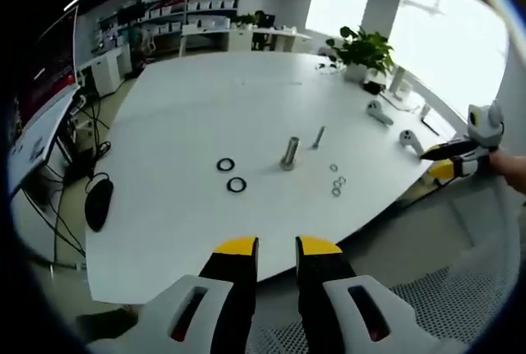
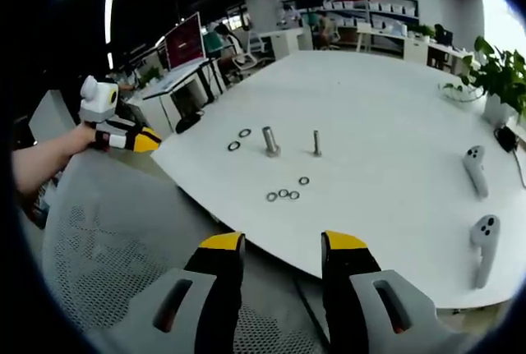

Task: Place the washer onto the threaded stud by aligning its center hole with the stud, sliding it down to the base, and recovering from edge contact or off-axis alignment until the washer reaches the visible bottom stop.

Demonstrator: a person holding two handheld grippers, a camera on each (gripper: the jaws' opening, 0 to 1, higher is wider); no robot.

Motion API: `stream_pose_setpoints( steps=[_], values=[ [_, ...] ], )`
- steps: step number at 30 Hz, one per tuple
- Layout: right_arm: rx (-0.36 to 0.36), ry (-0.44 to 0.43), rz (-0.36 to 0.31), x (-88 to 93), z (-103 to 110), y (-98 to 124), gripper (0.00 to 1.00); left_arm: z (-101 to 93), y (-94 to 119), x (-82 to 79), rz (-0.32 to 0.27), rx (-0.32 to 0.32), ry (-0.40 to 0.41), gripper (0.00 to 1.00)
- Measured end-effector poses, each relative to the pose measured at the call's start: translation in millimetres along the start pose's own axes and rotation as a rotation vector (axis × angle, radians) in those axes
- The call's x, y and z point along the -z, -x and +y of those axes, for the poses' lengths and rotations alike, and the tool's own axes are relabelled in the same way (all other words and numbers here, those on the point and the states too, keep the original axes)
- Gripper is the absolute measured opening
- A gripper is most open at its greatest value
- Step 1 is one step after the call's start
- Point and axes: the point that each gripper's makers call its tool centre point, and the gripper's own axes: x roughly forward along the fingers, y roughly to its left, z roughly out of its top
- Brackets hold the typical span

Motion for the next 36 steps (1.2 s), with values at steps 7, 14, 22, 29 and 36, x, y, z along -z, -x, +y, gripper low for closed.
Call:
stream_pose_setpoints(
  steps=[7,14,22,29,36],
  values=[
    [0.007,-0.012,-0.006,-0.2,-1.3,0.2,0.40,-2.3,-1.5,2.0,0.013,0.013,-0.015,0.16],
    [0.014,-0.022,-0.006,0.6,-3.4,0.2,0.42,-6.6,-4.2,5.5,0.040,0.032,-0.030,0.16],
    [0.006,-0.020,0.004,1.9,-1.4,-0.7,0.42,-6.0,-3.4,5.6,0.034,0.034,-0.021,0.16],
    [0.011,-0.024,0.013,3.8,-2.3,-1.0,0.42,-6.3,-2.6,3.3,0.024,0.040,-0.013,0.16],
    [0.016,-0.036,0.002,2.4,-3.8,-0.1,0.42,-6.6,-3.8,6.3,0.036,0.042,-0.022,0.16]
  ],
)
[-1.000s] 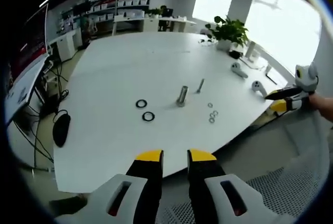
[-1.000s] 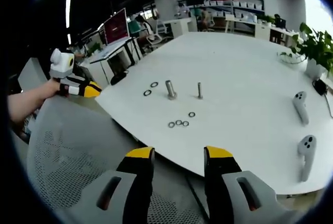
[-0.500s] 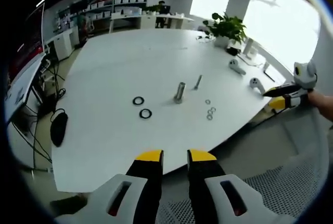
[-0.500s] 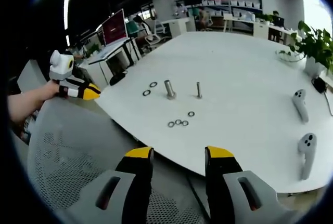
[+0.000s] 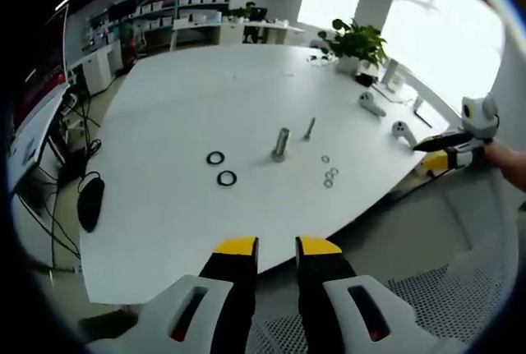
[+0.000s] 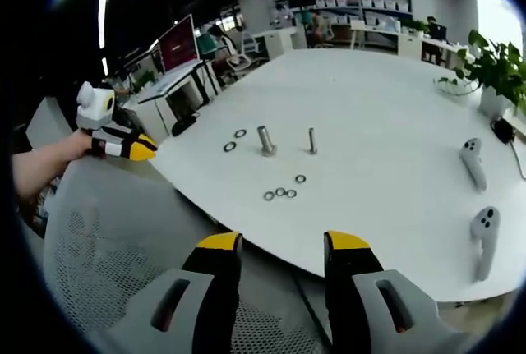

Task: Place the washer onto the threaded stud by aligning its center hole with the stud, sliding it down to the base, and recovering from edge contact or off-axis alignment until the washer reaches the visible bottom stop.

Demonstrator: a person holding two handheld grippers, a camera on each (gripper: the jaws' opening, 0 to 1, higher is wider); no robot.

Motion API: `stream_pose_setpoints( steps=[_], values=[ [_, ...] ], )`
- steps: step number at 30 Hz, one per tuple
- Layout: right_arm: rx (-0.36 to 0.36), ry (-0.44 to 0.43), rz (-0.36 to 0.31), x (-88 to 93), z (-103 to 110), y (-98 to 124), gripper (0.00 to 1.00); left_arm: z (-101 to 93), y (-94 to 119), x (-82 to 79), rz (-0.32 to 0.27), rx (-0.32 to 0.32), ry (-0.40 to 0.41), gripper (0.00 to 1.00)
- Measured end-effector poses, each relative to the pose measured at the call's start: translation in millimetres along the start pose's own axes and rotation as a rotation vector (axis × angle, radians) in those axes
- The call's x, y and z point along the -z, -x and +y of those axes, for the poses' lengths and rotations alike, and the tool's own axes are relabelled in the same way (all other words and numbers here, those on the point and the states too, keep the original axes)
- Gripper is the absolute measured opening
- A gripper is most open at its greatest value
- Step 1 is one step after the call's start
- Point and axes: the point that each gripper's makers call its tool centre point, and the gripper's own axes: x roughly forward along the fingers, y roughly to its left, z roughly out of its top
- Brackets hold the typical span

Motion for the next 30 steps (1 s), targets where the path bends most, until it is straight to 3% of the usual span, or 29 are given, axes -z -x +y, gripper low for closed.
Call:
stream_pose_setpoints(
  steps=[15,30],
  values=[
    [-0.002,-0.004,-0.005,-2.2,0.3,0.1,0.41,-1.0,-1.1,2.0,0.015,0.011,0.008,0.16],
    [-0.036,0.003,-0.018,-4.3,6.9,-0.1,0.41,3.3,0.0,4.7,0.024,-0.019,0.011,0.16]
  ],
)
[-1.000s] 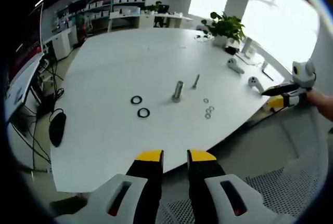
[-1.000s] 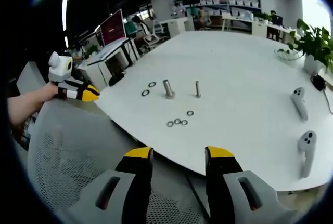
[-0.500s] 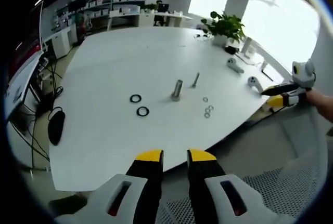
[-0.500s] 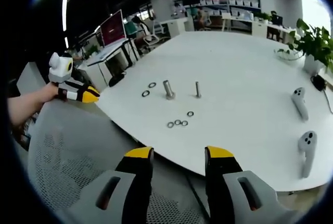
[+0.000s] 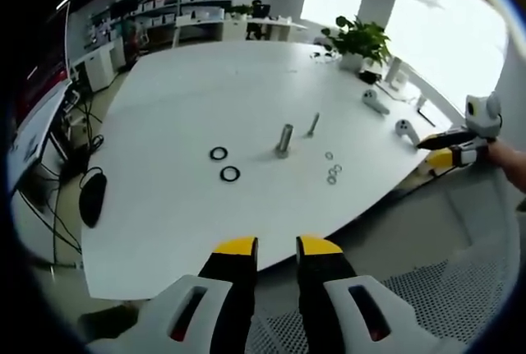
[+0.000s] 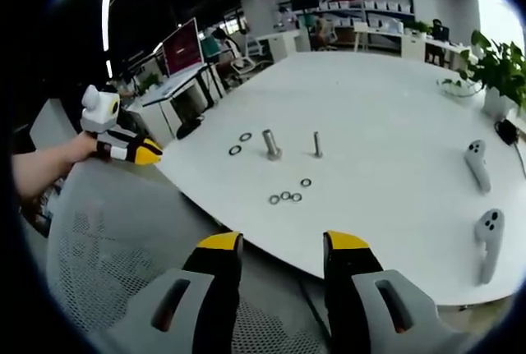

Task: Place the washer onto the threaded stud by aligning its center hole with the stud, sliding it down to the base, and recovering from edge contact or off-axis alignment until the washer reaches the visible bottom stop.

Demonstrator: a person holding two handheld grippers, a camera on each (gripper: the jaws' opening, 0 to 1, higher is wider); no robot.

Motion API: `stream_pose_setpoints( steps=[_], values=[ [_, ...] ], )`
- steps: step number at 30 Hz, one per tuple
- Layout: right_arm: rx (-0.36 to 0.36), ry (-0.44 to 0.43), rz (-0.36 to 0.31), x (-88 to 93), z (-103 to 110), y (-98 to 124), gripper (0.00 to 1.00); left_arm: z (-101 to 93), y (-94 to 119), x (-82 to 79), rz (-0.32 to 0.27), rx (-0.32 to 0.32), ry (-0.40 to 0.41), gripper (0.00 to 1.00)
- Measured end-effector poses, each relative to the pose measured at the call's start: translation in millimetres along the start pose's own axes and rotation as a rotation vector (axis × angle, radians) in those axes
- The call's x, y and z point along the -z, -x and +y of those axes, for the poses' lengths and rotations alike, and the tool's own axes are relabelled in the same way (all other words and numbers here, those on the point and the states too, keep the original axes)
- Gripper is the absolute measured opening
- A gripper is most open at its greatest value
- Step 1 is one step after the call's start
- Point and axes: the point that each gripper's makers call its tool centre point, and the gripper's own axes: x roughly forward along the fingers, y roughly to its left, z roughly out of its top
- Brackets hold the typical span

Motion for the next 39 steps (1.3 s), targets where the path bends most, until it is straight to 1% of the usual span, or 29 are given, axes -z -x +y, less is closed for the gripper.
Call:
stream_pose_setpoints(
  steps=[3,9,16,20,21,22,23,25,26,27,28,30,31,34,37,38,39],
  values=[
    [-0.004,0.000,-0.007,-1.4,0.5,-0.1,0.41,1.8,0.0,1.5,0.009,-0.010,0.004,0.16],
    [-0.014,-0.004,-0.019,-3.6,2.7,0.4,0.41,1.6,-1.8,5.9,0.035,-0.009,-0.005,0.16],
    [-0.018,-0.005,-0.024,-4.4,3.7,0.5,0.41,2.9,-1.0,5.6,0.032,-0.016,0.002,0.16],
    [-0.015,-0.011,-0.026,-5.3,2.3,0.3,0.41,2.4,-1.4,4.6,0.039,-0.016,-0.009,0.16],
    [-0.013,-0.016,-0.031,-5.3,1.0,1.0,0.41,7.6,1.7,-5.2,-0.009,-0.050,-0.043,0.15],
    [-0.012,-0.020,-0.035,-5.5,0.4,1.4,0.41,7.6,3.1,-9.0,-0.032,-0.055,-0.045,0.15],
    [-0.011,-0.023,-0.035,-5.4,0.2,1.5,0.41,6.8,6.0,-14.9,-0.071,-0.054,-0.021,0.15],
    [-0.012,-0.022,-0.034,-5.8,0.7,1.0,0.41,7.5,5.7,-10.8,-0.053,-0.038,0.007,0.16],
    [-0.013,-0.017,-0.033,-6.3,1.4,0.5,0.41,6.6,2.6,-4.0,-0.013,-0.027,0.021,0.16],
    [-0.012,-0.015,-0.031,-6.4,1.4,0.3,0.41,6.5,1.3,-0.9,0.010,-0.030,0.001,0.16],
    [-0.011,-0.015,-0.030,-6.1,1.0,0.3,0.41,6.7,0.7,-1.6,0.015,-0.042,-0.044,0.16],
    [-0.001,-0.029,-0.029,-4.8,-1.7,0.8,0.41,4.3,-0.2,-2.2,0.017,-0.045,-0.067,0.18],
    [0.001,-0.034,-0.031,-5.0,-2.4,1.0,0.41,3.6,-1.2,-1.1,0.025,-0.041,-0.068,0.19],
    [0.001,-0.033,-0.035,-6.9,-2.0,0.9,0.41,0.5,-4.5,7.0,0.076,0.004,-0.054,0.20],
    [0.004,-0.039,-0.043,-6.9,-2.8,1.2,0.41,3.0,-6.9,8.6,0.101,0.010,-0.040,0.21],
    [0.006,-0.042,-0.046,-7.2,-3.4,1.5,0.41,3.5,-7.8,10.4,0.118,0.017,-0.040,0.22],
    [0.011,-0.046,-0.048,-7.3,-4.7,2.0,0.41,7.1,-9.5,12.3,0.147,0.014,-0.063,0.22]
  ],
)
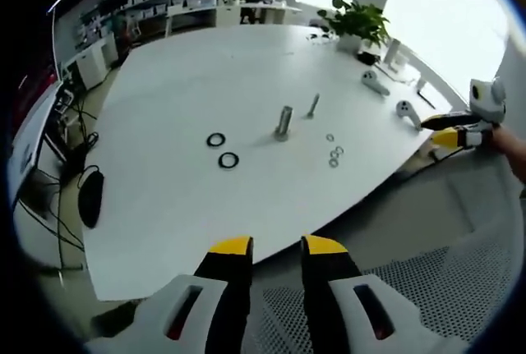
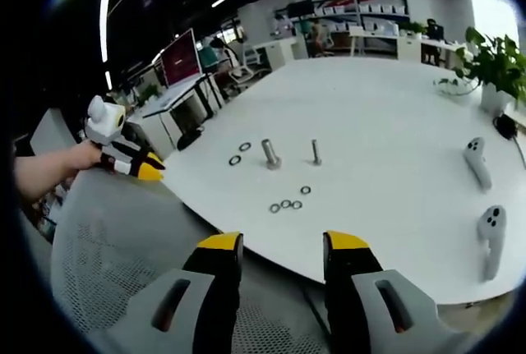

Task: Place the washer onto the threaded stud by aligning its center hole with the stud, sliding it down to the base, and recovering from edge contact or off-axis alignment until the washer reaches the visible bottom stop.

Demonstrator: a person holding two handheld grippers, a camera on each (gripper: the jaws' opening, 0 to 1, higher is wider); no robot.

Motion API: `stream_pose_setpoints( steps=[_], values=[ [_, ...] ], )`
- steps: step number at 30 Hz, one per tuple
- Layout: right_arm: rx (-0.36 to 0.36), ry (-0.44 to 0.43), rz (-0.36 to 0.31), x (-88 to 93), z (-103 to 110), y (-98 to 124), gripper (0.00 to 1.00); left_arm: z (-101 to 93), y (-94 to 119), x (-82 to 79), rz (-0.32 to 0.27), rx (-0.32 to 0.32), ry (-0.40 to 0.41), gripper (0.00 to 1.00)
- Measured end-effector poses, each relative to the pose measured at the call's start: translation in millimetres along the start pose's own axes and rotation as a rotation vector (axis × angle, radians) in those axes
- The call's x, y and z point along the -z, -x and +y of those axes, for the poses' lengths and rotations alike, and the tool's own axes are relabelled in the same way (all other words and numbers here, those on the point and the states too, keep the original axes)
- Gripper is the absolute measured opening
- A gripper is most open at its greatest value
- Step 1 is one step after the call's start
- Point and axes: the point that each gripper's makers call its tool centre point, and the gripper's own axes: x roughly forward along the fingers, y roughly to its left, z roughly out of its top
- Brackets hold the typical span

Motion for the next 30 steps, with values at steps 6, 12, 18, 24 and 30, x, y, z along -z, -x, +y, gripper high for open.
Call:
stream_pose_setpoints(
  steps=[6,12,18,24,30],
  values=[
    [0.010,-0.006,-0.006,-0.8,-1.8,0.9,0.41,22.8,-14.0,-12.6,0.049,-0.023,-0.041,0.24],
    [0.018,-0.001,-0.011,-1.6,-3.1,1.1,0.41,40.0,-42.2,-32.8,0.083,-0.015,-0.014,0.24],
    [0.031,-0.007,-0.018,-2.4,-5.7,2.0,0.41,48.6,-93.3,-47.6,0.176,-0.001,-0.085,0.24],
    [0.037,-0.003,-0.014,-1.9,-7.0,1.9,0.41,58.1,-123.9,-55.6,0.217,-0.012,-0.053,0.24],
    [0.046,-0.009,-0.012,-1.2,-8.9,2.1,0.41,71.9,-139.4,-64.8,0.224,-0.041,-0.039,0.26]
  ],
)
